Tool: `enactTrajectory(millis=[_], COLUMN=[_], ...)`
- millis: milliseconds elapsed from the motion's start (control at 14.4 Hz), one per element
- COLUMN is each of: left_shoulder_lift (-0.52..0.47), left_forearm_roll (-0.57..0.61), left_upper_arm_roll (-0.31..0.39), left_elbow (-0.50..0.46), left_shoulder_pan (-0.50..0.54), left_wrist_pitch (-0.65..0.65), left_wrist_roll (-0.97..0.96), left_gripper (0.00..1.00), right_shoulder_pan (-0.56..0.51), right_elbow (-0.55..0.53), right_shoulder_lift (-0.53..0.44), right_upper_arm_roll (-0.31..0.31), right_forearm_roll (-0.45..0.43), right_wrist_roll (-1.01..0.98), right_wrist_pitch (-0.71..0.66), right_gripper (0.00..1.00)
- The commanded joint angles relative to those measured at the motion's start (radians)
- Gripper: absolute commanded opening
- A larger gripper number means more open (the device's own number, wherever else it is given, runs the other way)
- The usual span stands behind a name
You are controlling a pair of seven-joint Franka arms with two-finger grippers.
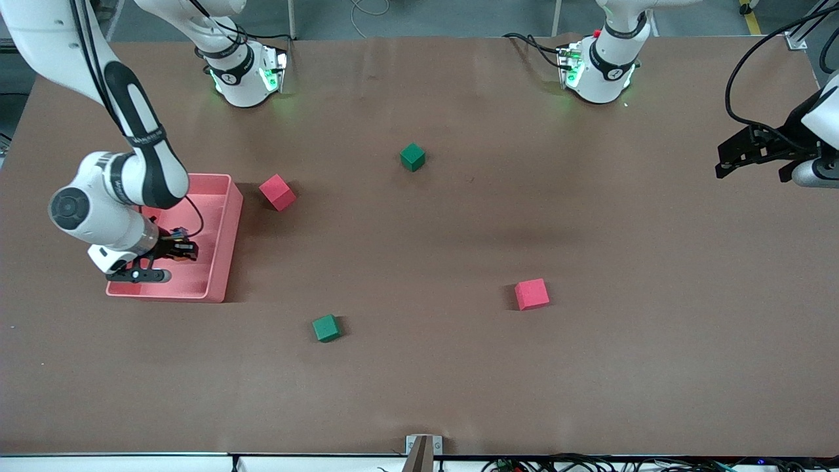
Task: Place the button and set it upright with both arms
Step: 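Lift the button out of the pink tray with the right gripper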
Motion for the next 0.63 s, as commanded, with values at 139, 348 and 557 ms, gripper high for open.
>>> enactTrajectory(millis=[139,348,557], left_shoulder_lift=[-0.005,-0.003,-0.005], left_forearm_roll=[0.011,0.004,0.0], left_upper_arm_roll=[-0.004,-0.008,-0.009], left_elbow=[0.004,0.004,0.003], left_shoulder_pan=[-0.002,-0.004,-0.007], left_wrist_pitch=[0.001,0.001,-0.002], left_wrist_roll=[0.0,0.0,-0.001], left_gripper=[1.0,1.0,1.0], right_shoulder_pan=[0.066,0.168,0.349], right_elbow=[0.175,0.287,0.334], right_shoulder_lift=[-0.09,-0.086,-0.074], right_upper_arm_roll=[0.005,0.005,0.005], right_forearm_roll=[0.006,0.038,0.067], right_wrist_roll=[0.01,0.142,0.465], right_wrist_pitch=[-0.344,-0.466,-0.454], right_gripper=[0.04,0.04,0.04])
